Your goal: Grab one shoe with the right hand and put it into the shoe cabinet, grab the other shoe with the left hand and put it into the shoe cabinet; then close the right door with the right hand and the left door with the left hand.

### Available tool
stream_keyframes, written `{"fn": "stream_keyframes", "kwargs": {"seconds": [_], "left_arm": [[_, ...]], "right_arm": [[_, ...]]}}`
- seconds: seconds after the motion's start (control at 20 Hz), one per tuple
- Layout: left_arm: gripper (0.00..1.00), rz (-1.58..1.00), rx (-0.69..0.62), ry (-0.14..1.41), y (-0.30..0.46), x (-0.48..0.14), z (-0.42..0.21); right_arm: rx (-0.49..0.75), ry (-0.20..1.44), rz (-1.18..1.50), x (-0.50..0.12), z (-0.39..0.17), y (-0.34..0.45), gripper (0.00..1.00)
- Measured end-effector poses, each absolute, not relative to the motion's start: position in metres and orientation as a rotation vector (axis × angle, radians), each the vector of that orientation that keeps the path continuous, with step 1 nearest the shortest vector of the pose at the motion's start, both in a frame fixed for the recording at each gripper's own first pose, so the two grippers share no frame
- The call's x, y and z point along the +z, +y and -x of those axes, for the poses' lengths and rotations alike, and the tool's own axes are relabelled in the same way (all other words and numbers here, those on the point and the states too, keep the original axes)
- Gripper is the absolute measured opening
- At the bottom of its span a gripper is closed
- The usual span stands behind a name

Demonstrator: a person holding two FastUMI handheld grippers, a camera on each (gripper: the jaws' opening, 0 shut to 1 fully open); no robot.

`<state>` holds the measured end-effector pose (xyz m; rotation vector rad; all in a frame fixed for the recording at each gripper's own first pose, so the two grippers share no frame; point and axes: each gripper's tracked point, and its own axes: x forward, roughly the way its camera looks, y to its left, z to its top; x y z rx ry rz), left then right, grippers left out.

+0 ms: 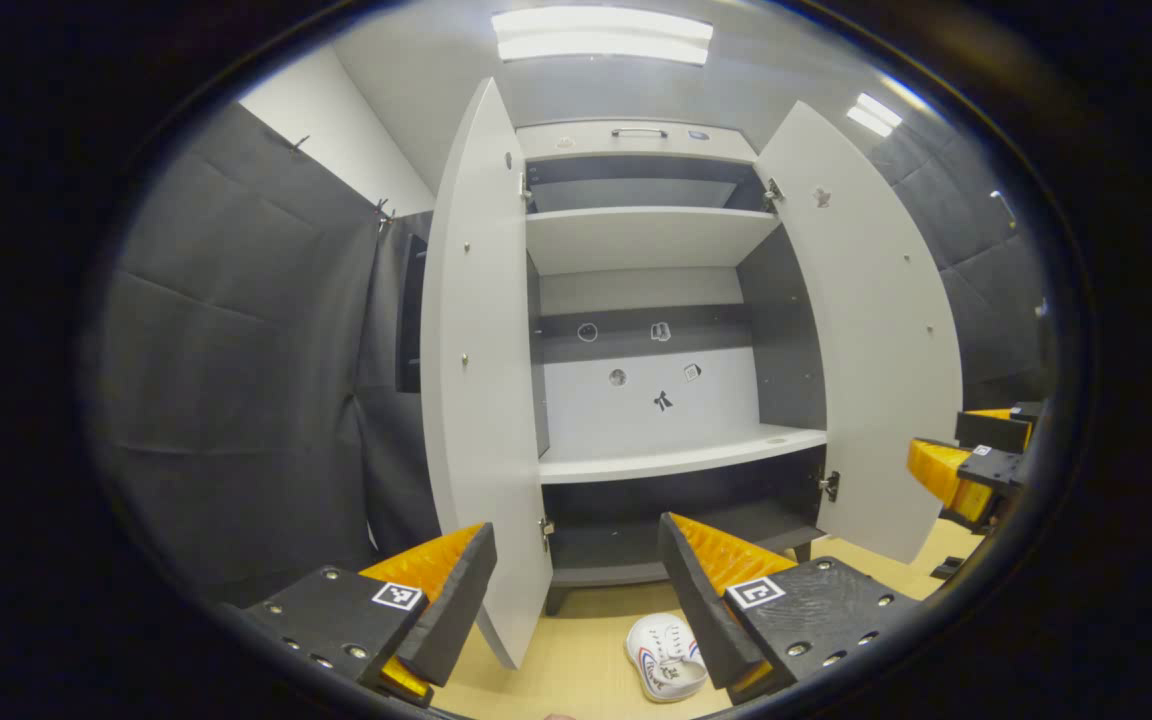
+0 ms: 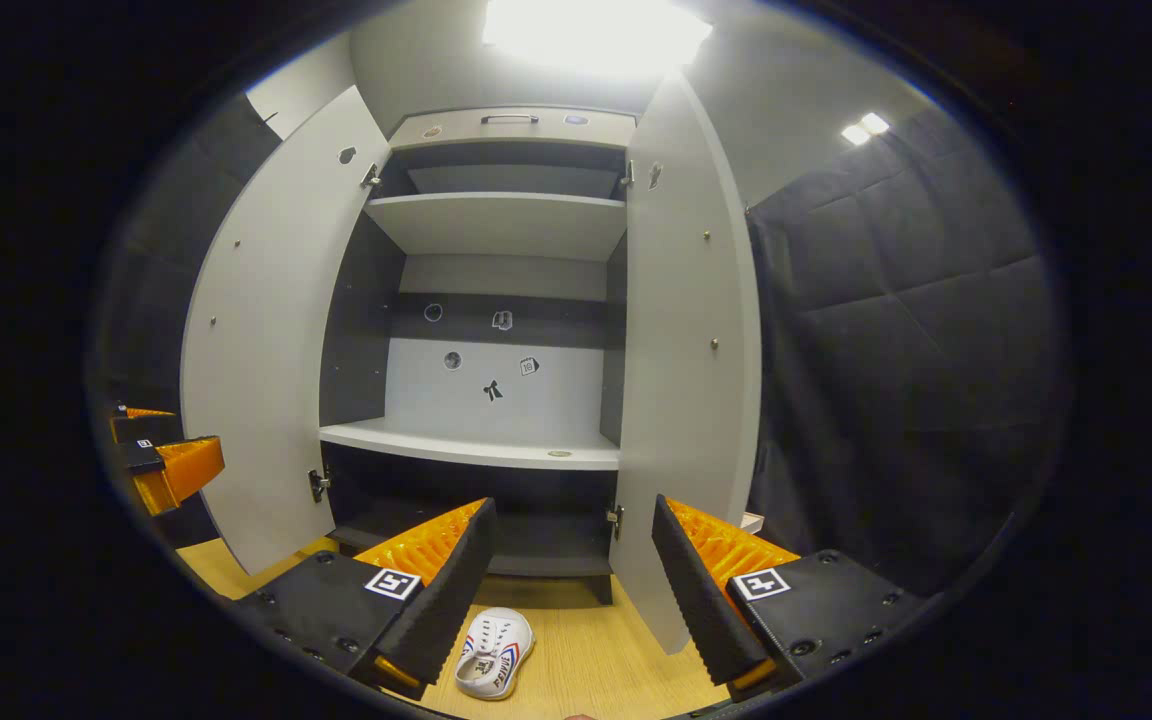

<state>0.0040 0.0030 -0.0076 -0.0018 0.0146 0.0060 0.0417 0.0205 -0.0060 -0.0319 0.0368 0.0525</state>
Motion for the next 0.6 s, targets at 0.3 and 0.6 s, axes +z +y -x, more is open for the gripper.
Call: {"fn": "stream_keyframes", "kwargs": {"seconds": [0.3, 0.6], "left_arm": [[0.93, -0.012, 0.024, 0.026, 0.009, -0.013, -0.008], [0.94, -0.018, 0.068, 0.049, 0.028, -0.021, -0.011]], "right_arm": [[0.169, 0.203, 0.063, -0.064, -0.079, 0.067, 0.98], [0.262, 0.362, 0.065, -0.125, -0.104, 0.113, 0.98]]}}
